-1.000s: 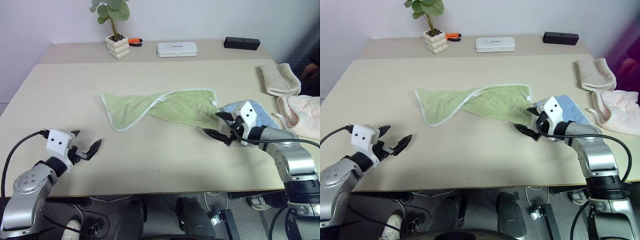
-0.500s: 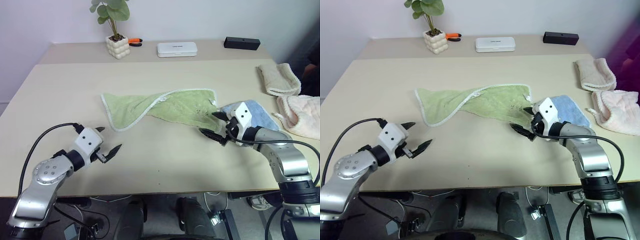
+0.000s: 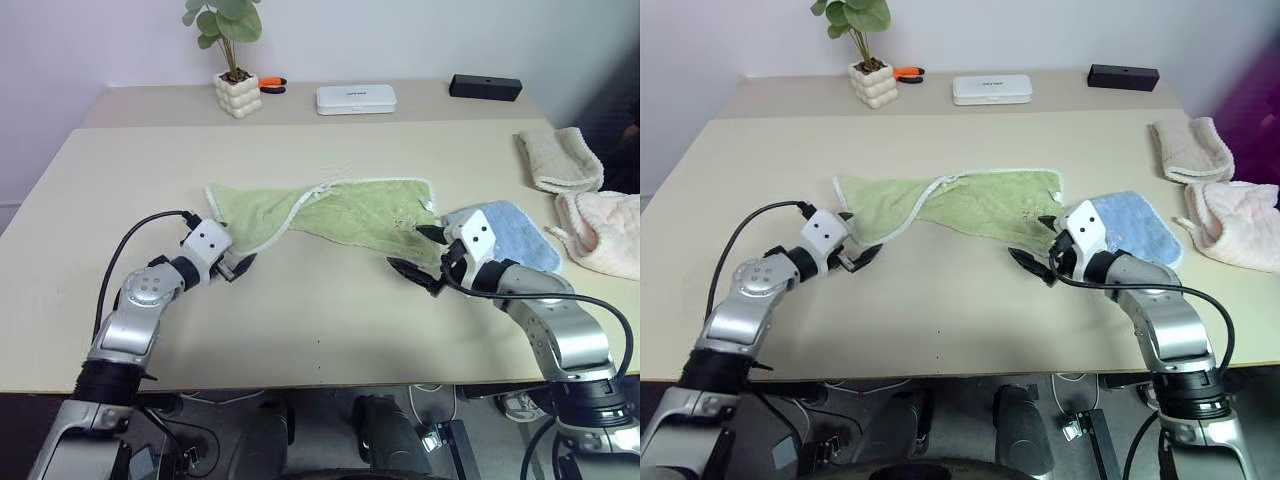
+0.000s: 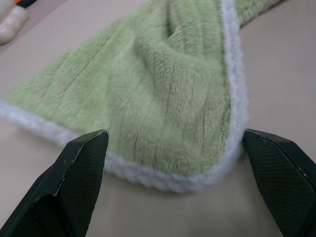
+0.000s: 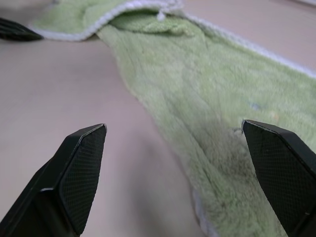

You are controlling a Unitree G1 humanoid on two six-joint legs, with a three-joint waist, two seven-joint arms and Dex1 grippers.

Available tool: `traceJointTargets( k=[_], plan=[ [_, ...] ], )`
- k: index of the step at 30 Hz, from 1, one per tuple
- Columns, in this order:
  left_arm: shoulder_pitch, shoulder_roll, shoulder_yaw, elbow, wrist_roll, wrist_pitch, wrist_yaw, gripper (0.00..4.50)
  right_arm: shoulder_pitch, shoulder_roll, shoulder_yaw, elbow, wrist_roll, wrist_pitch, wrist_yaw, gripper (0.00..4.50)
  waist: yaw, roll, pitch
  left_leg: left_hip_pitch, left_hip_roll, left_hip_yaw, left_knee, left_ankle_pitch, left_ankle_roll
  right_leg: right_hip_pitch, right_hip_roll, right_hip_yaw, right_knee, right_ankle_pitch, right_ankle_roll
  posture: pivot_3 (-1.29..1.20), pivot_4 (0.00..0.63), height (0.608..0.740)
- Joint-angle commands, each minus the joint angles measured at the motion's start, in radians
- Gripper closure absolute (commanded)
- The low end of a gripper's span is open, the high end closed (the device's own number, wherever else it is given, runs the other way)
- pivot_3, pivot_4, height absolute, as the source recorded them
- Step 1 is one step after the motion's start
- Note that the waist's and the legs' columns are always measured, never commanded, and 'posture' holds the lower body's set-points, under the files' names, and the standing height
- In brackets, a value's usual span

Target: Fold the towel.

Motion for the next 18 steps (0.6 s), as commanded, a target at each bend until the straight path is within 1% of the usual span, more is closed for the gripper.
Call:
traceJointTargets(
  k=[1, 7, 11, 15, 18],
  plan=[
    [-0.013, -0.021, -0.027, 0.076, 0.015, -0.037, -0.024, 1.35, -0.003, 0.012, -0.008, -0.054, 0.016, 0.01, -0.018, 0.0, 0.001, 0.0, 0.0, 0.0, 0.0, 0.0, 0.0, 0.0, 0.0, 0.0, 0.0, 0.0, 0.0, 0.0, 0.0, 0.0, 0.15, 0.738],
    [-0.026, -0.006, -0.011, 0.106, 0.03, -0.082, -0.019, 4.45, -0.028, 0.014, -0.006, -0.042, 0.017, 0.006, -0.022, 0.0, -0.006, 0.0, 0.0, 0.001, 0.0, 0.0, 0.001, 0.0, 0.0, 0.001, 0.0, 0.0, 0.001, 0.0, 0.0, 0.0, 0.15, 0.738],
    [-0.01, 0.023, 0.016, 0.074, 0.032, -0.091, -0.001, 4.49, -0.059, 0.014, 0.002, -0.02, 0.013, -0.006, -0.015, 0.0, -0.01, 0.0, 0.0, 0.001, 0.0, 0.0, 0.0, 0.0, 0.0, 0.0, 0.0, 0.0, 0.002, 0.0, 0.0, 0.0, 0.15, 0.738],
    [0.058, 0.059, 0.092, -0.033, -0.028, -0.107, -0.014, 4.49, -0.107, 0.005, 0.009, 0.02, -0.003, -0.029, 0.0, 0.0, -0.011, 0.0, 0.0, 0.001, 0.0, 0.0, -0.001, 0.0, 0.0, -0.001, 0.0, 0.0, 0.002, 0.0, 0.0, 0.0, 0.15, 0.738],
    [0.151, 0.079, 0.194, -0.196, -0.148, -0.054, -0.054, 4.49, -0.137, -0.006, 0.009, 0.055, -0.013, -0.05, 0.019, 0.0, -0.008, -0.001, 0.0, -0.001, 0.0, -0.001, -0.001, 0.0, 0.0, -0.002, 0.0, 0.0, 0.002, 0.0, 0.0, 0.0, 0.15, 0.738]
  ],
)
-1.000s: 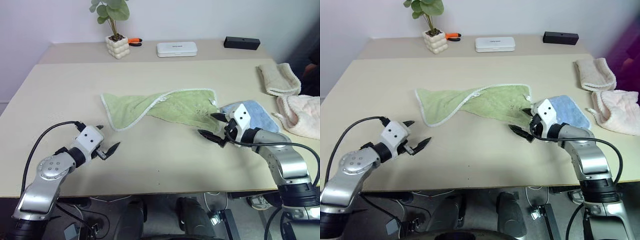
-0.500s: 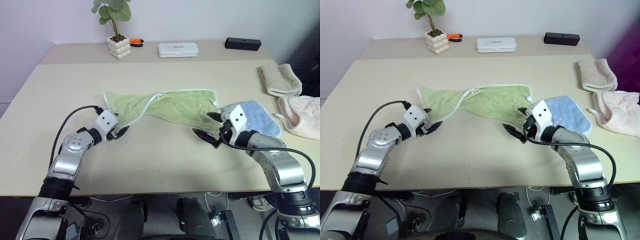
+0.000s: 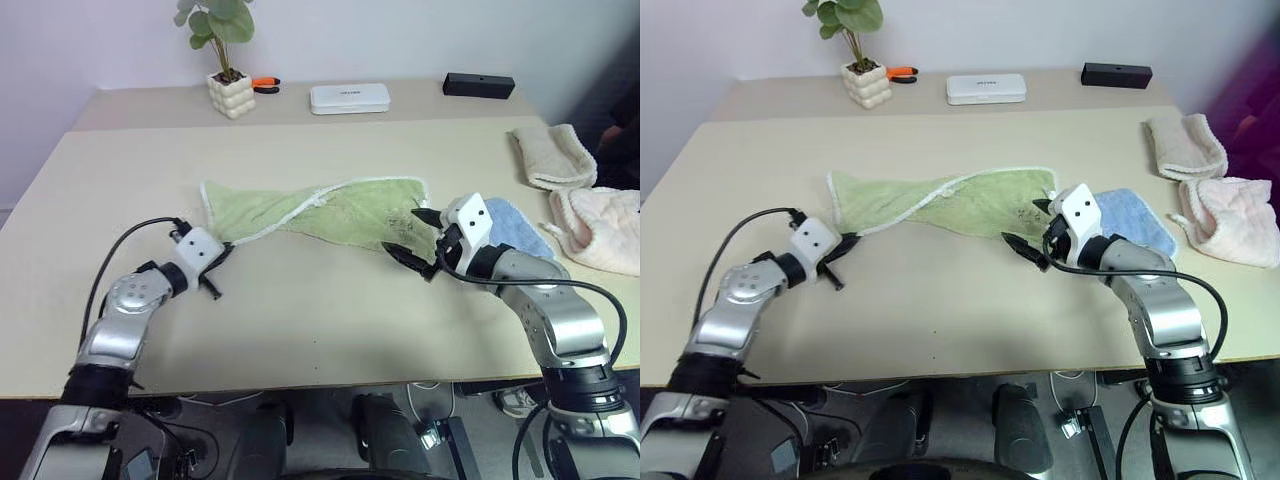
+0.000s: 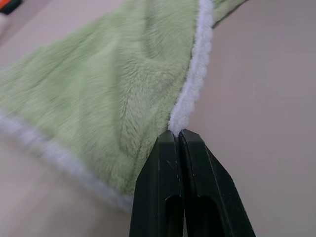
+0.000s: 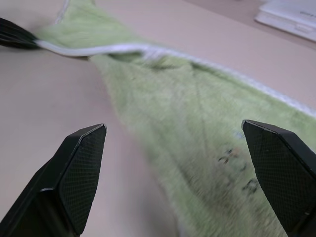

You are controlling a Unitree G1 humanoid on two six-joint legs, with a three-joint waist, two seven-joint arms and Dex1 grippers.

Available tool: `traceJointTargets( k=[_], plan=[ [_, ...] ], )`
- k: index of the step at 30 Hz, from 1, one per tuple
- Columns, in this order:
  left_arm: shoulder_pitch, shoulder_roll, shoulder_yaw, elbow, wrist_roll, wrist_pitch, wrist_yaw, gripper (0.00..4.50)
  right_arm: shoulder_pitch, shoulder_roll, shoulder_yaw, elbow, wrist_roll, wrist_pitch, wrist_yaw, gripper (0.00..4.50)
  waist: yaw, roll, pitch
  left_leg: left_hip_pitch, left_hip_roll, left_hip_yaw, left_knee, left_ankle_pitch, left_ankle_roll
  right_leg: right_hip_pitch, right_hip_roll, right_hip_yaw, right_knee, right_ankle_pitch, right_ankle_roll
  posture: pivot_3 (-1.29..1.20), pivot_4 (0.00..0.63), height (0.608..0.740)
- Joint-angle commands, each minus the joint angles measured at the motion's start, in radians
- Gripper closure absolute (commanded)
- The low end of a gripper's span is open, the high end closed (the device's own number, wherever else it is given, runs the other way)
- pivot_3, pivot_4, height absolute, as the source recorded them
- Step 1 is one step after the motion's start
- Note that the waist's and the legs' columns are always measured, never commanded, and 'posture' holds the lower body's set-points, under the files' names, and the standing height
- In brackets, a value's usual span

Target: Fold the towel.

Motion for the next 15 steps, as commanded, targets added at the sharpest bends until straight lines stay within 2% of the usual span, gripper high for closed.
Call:
traceJointTargets(
  k=[1, 4, 8, 15],
  plan=[
    [0.086, 0.033, 0.133, -0.214, -0.148, 0.052, -0.045, 4.49, -0.039, -0.017, -0.01, 0.022, -0.01, -0.047, 0.024, 0.0, 0.001, 0.0, 0.0, 0.0, 0.0, 0.0, 0.0, 0.0, 0.0, 0.0, 0.0, 0.0, 0.0, 0.0, 0.0, 0.0, 0.15, 0.738],
    [0.247, 0.092, 0.219, -0.361, -0.21, 0.111, -0.104, 4.49, -0.079, -0.029, -0.001, 0.08, -0.028, -0.083, 0.048, 0.0, 0.0, 0.0, 0.0, -0.001, 0.0, 0.0, 0.0, 0.0, 0.0, 0.0, -0.001, 0.0, -0.001, 0.0, 0.0, 0.0, 0.15, 0.738],
    [0.399, 0.135, 0.311, -0.433, -0.242, 0.166, -0.134, 4.49, -0.154, -0.047, 0.04, 0.225, -0.101, -0.166, 0.072, 0.0, -0.003, 0.0, 0.0, 0.0, 0.0, 0.001, 0.0, 0.0, 0.0, 0.0, -0.001, 0.0, -0.001, -0.002, -0.003, 0.0, 0.15, 0.738],
    [0.505, 0.194, 0.353, -0.482, -0.249, 0.232, -0.185, 4.49, -0.385, -0.027, 0.138, 0.629, -0.279, -0.417, 0.078, 0.0, -0.002, 0.0, 0.001, 0.0, 0.0, 0.002, 0.0, 0.0, 0.0, 0.0, 0.0, 0.0, -0.001, -0.002, -0.003, 0.0, 0.15, 0.738]
  ],
)
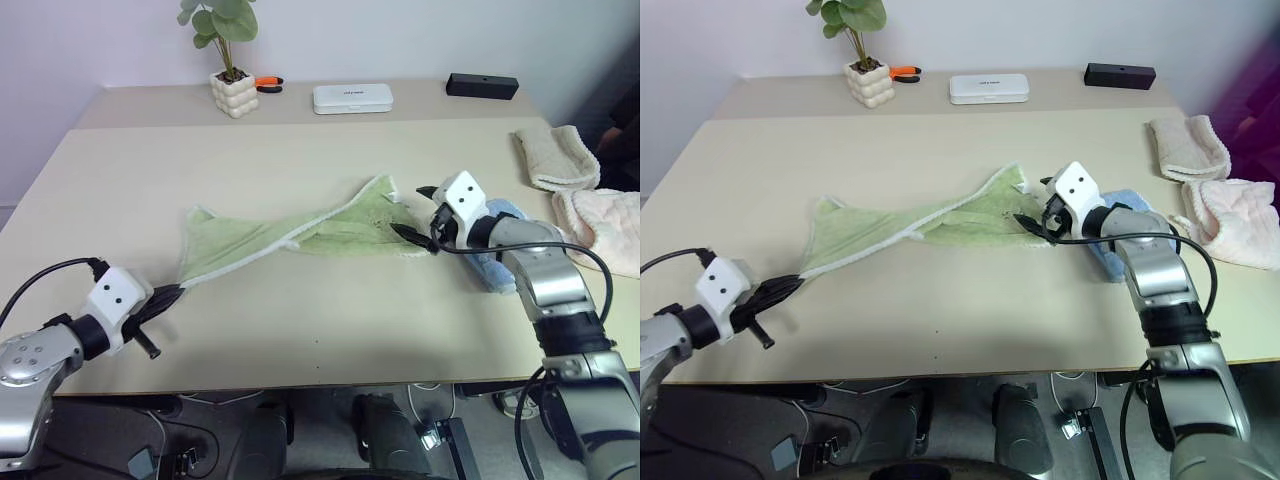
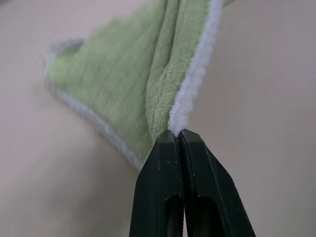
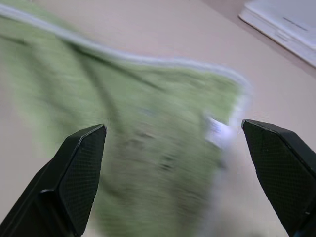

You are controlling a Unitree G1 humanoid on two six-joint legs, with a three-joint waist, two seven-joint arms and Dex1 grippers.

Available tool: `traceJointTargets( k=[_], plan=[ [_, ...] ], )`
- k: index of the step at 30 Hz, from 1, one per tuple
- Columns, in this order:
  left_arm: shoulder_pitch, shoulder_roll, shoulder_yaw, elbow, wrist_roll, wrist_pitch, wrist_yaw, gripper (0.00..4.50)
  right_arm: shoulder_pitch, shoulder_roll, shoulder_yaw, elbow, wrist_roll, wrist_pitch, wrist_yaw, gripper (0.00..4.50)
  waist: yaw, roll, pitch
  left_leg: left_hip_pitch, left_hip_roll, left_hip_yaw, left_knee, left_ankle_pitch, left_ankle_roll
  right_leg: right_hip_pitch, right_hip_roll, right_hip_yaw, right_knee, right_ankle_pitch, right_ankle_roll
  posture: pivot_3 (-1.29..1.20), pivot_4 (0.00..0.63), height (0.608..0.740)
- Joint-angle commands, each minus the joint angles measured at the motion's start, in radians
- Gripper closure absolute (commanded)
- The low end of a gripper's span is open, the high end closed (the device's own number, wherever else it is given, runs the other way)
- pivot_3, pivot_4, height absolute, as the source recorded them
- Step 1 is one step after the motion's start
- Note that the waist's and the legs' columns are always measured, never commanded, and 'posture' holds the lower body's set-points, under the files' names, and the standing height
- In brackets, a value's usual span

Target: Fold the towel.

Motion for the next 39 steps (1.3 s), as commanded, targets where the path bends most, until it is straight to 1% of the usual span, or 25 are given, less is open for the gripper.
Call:
traceJointTargets(
  k=[1, 3, 6, 10, 12, 15, 19, 24, 29, 32, 35, 36, 37, 39],
  plan=[
    [0.018, 0.028, 0.019, -0.069, -0.019, 0.037, -0.028, 4.49, -0.122, 0.027, 0.024, 0.174, -0.06, -0.133, 0.005, 0.0, -0.002, 0.0, 0.0, 0.0, 0.0, 0.0, 0.0, 0.0, 0.0, 0.0, 0.0, 0.0, 0.0, 0.0, 0.0, 0.0, 0.15, 0.738],
    [0.027, 0.035, 0.003, -0.088, -0.003, 0.042, -0.037, 4.49, -0.204, 0.058, 0.053, 0.314, -0.11, -0.212, -0.012, 0.0, -0.005, 0.0, 0.0, 0.0, 0.0, 0.0, -0.001, 0.0, 0.0, 0.0, 0.0, 0.0, 0.0, 0.0, 0.0, 0.0, 0.15, 0.738],
    [0.022, 0.031, -0.018, -0.108, 0.007, 0.063, -0.03, 4.49, -0.319, 0.081, 0.137, 0.506, -0.247, -0.386, -0.081, 0.0, -0.014, 0.0, 0.0, 0.0, 0.0, 0.0, -0.001, 0.0, 0.0, -0.001, 0.0, 0.0, 0.0, 0.0, 0.0, 0.0, 0.15, 0.738],
    [0.018, 0.018, -0.038, -0.137, 0.001, 0.094, -0.019, 4.49, -0.454, 0.12, 0.25, 0.699, -0.4, -0.574, -0.149, 0.0, -0.026, 0.0, 0.0, 0.0, 0.0, 0.0, -0.002, 0.0, 0.0, -0.002, 0.0, 0.0, 0.001, 0.001, 0.001, 0.0, 0.15, 0.738],
    [0.027, 0.015, -0.037, -0.146, -0.007, 0.11, -0.022, 4.49, -0.503, 0.139, 0.295, 0.776, -0.463, -0.631, -0.189, 0.0, -0.028, 0.0, 0.0, 0.0, 0.0, 0.0, -0.002, 0.0, 0.0, -0.003, 0.0, 0.001, 0.002, 0.001, 0.002, 0.0, 0.15, 0.738],
    [0.088, 0.024, -0.028, -0.154, 0.013, 0.106, -0.043, 4.49, -0.571, 0.177, 0.333, 0.874, -0.53, -0.656, -0.267, 0.0, -0.036, 0.0, 0.0, 0.0, 0.0, 0.0, -0.003, 0.0, 0.0, -0.004, 0.0, 0.001, 0.002, 0.001, 0.001, 0.0, 0.15, 0.738],
    [0.2, 0.036, 0.001, -0.161, 0.03, 0.088, -0.079, 4.49, -0.638, 0.213, 0.407, 0.951, -0.639, -0.673, -0.364, 0.0, -0.048, 0.001, 0.001, -0.001, 0.0, 0.001, -0.004, 0.0, 0.0, -0.006, 0.0, 0.002, 0.003, 0.001, 0.001, 0.0, 0.15, 0.738],
    [0.303, 0.045, 0.032, -0.169, 0.069, 0.063, -0.096, 4.49, -0.669, 0.237, 0.447, 0.986, -0.707, -0.691, -0.419, 0.0, -0.051, 0.001, 0.0, -0.001, 0.0, 0.0, -0.004, 0.0, 0.0, -0.006, 0.001, 0.002, 0.004, -0.001, -0.003, 0.0, 0.15, 0.738],
    [0.319, 0.023, 0.037, -0.182, 0.061, 0.074, -0.08, 4.49, -0.672, 0.256, 0.469, 0.996, -0.749, -0.715, -0.453, 0.0, -0.052, 0.001, 0.001, -0.001, 0.0, 0.0, -0.005, 0.0, 0.0, -0.007, 0.001, 0.002, 0.004, -0.001, -0.003, 0.0, 0.15, 0.738],
    [0.326, 0.015, 0.016, -0.159, 0.075, 0.051, -0.081, 4.49, -0.668, 0.273, 0.513, 0.998, -0.803, -0.738, -0.503, 0.0, -0.052, 0.001, 0.0, -0.001, 0.0, 0.0, -0.005, 0.0, 0.0, -0.007, 0.001, 0.002, 0.004, -0.001, -0.003, 0.0, 0.15, 0.738],
    [0.327, 0.01, 0.01, -0.141, 0.08, 0.037, -0.082, 4.5, -0.67, 0.286, 0.559, 1.001, -0.861, -0.743, -0.585, 0.86, -0.053, 0.002, 0.0, 0.0, 0.0, 0.0, -0.005, 0.0, 0.0, -0.007, 0.001, 0.002, 0.005, -0.002, -0.003, 0.0, 0.15, 0.738],
    [0.327, 0.009, 0.009, -0.132, 0.081, 0.029, -0.084, 4.5, -0.673, 0.294, 0.564, 1.002, -0.868, -0.742, -0.6, 1.3, -0.053, 0.002, 0.0, 0.0, 0.0, 0.0, -0.005, 0.0, 0.0, -0.007, 0.001, 0.002, 0.005, -0.002, -0.003, 0.0, 0.15, 0.738],
    [0.331, 0.006, 0.008, -0.125, 0.084, 0.02, -0.084, 4.5, -0.675, 0.302, 0.567, 1.004, -0.872, -0.742, -0.613, 1.89, -0.053, 0.002, 0.0, 0.0, 0.0, 0.0, -0.005, 0.0, 0.0, -0.007, 0.001, 0.002, 0.005, -0.002, -0.003, 0.0, 0.15, 0.738],
    [0.338, 0.001, 0.009, -0.112, 0.088, 0.003, -0.086, 4.5, -0.678, 0.31, 0.572, 1.006, -0.881, -0.743, -0.634, 2.91, -0.052, 0.002, 0.0, 0.0, 0.0, 0.0, -0.005, 0.0, 0.0, -0.007, 0.001, 0.002, 0.005, -0.002, -0.003, 0.0, 0.15, 0.738]
  ],
)
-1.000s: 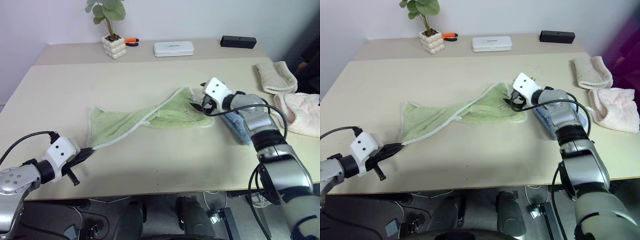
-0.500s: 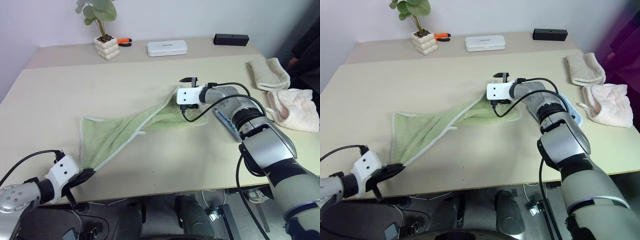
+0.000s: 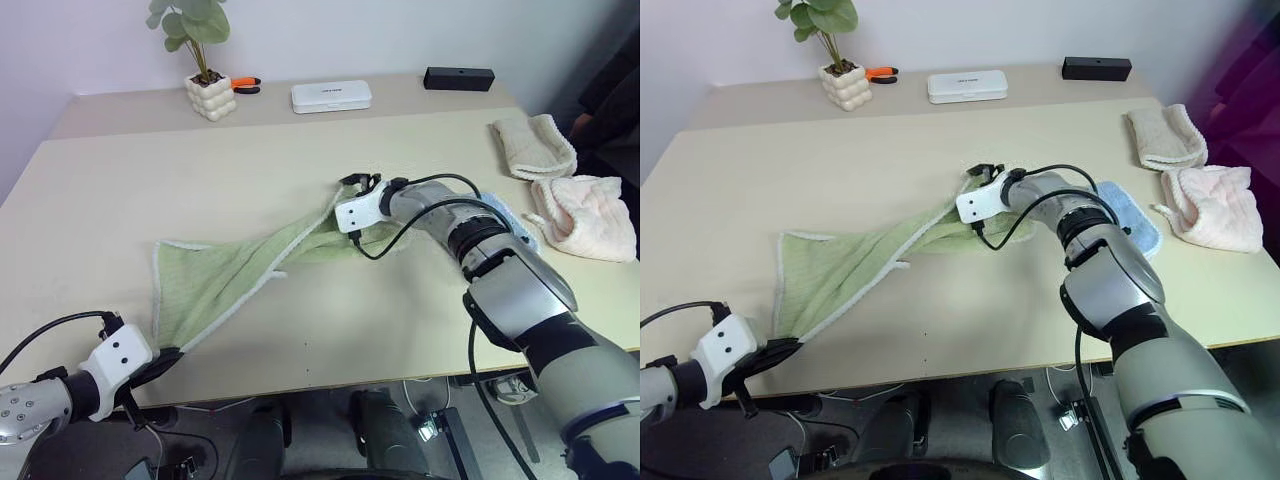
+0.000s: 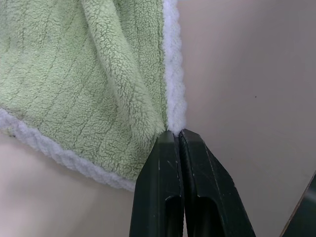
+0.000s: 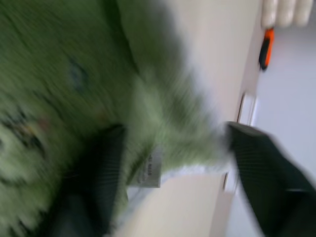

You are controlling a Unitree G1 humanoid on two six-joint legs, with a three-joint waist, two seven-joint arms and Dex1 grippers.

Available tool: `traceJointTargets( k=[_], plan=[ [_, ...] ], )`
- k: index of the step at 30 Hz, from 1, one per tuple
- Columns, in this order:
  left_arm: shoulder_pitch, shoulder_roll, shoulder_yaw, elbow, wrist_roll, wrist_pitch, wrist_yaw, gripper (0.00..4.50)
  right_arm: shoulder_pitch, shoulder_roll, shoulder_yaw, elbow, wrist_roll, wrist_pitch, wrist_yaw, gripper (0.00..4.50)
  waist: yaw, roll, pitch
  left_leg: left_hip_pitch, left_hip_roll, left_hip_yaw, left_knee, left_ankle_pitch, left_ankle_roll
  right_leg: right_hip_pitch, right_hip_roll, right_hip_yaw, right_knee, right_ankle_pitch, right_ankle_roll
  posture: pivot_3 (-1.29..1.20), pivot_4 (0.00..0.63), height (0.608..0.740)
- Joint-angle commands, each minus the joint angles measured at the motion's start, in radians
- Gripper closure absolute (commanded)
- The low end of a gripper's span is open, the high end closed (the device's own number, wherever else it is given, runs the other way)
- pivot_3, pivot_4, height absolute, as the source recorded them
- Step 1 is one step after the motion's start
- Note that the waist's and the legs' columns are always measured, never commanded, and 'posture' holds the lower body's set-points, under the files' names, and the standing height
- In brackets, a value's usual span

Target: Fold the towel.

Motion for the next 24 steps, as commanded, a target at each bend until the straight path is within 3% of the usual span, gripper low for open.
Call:
traceJointTargets(
  k=[1, 3, 9, 14, 16, 20, 24],
  plan=[
    [0.033, -0.013, -0.014, 0.044, 0.025, -0.021, -0.007, 4.5, -0.04, 0.009, 0.005, -0.006, -0.017, -0.009, -0.051, 3.45, 0.0, 0.0, 0.0, 0.0, 0.0, 0.0, 0.0, 0.0, 0.0, 0.0, 0.0, 0.0, 0.0, 0.0, 0.0, 0.0, 0.15, 0.738],
    [0.033, -0.022, -0.009, 0.055, 0.024, -0.038, -0.003, 4.5, -0.038, 0.002, 0.009, -0.005, -0.027, -0.007, -0.06, 4.46, 0.0, 0.0, 0.0, 0.0, 0.0, 0.0, 0.0, 0.0, 0.0, 0.0, 0.0, 0.0, 0.0, 0.0, 0.0, 0.0, 0.15, 0.738],
    [-0.045, -0.059, 0.016, 0.111, 0.003, -0.097, 0.035, 4.5, -0.056, -0.067, -0.042, -0.031, 0.007, -0.01, -0.055, 4.46, 0.004, 0.001, 0.0, 0.0, 0.0, 0.0, 0.0, 0.0, 0.0, 0.0, 0.0, 0.0, 0.0, 0.0, 0.0, 0.0, 0.15, 0.738],
    [-0.315, -0.094, 0.054, 0.217, -0.057, -0.096, 0.123, 4.5, -0.068, -0.175, -0.124, -0.084, 0.079, -0.02, -0.009, 4.46, 0.013, 0.0, 0.001, -0.001, 0.0, -0.001, 0.003, 0.0, 0.0, 0.0, 0.0, -0.001, 0.001, 0.001, 0.002, 0.0, 0.15, 0.738],
    [-0.474, -0.085, 0.038, 0.317, -0.045, -0.116, 0.159, 4.5, -0.083, -0.21, -0.135, -0.098, 0.082, -0.017, -0.013, 4.46, 0.013, 0.0, 0.001, -0.001, 0.0, -0.001, 0.002, 0.0, 0.0, 0.0, 0.0, -0.001, 0.001, 0.002, 0.003, 0.0, 0.15, 0.738],
    [-1.043, -0.067, -0.034, 0.684, 0.059, -0.223, 0.336, 4.5, -0.208, -0.27, -0.178, -0.097, 0.086, 0.04, -0.084, 4.46, 0.027, -0.002, 0.005, -0.004, 0.0, -0.004, 0.003, 0.004, -0.006, -0.004, 0.001, -0.003, 0.004, 0.004, 0.001, 0.0, 0.15, 0.738],
    [-1.354, -0.046, -0.055, 0.92, 0.115, -0.319, 0.441, 4.5, -0.29, -0.296, -0.226, -0.103, 0.119, 0.05, -0.104, 4.46, 0.009, -0.003, 0.004, -0.007, -0.001, 0.0, 0.001, 0.006, -0.011, -0.009, -0.001, -0.001, 0.002, 0.005, 0.003, 0.0, 0.15, 0.738]
  ],
)
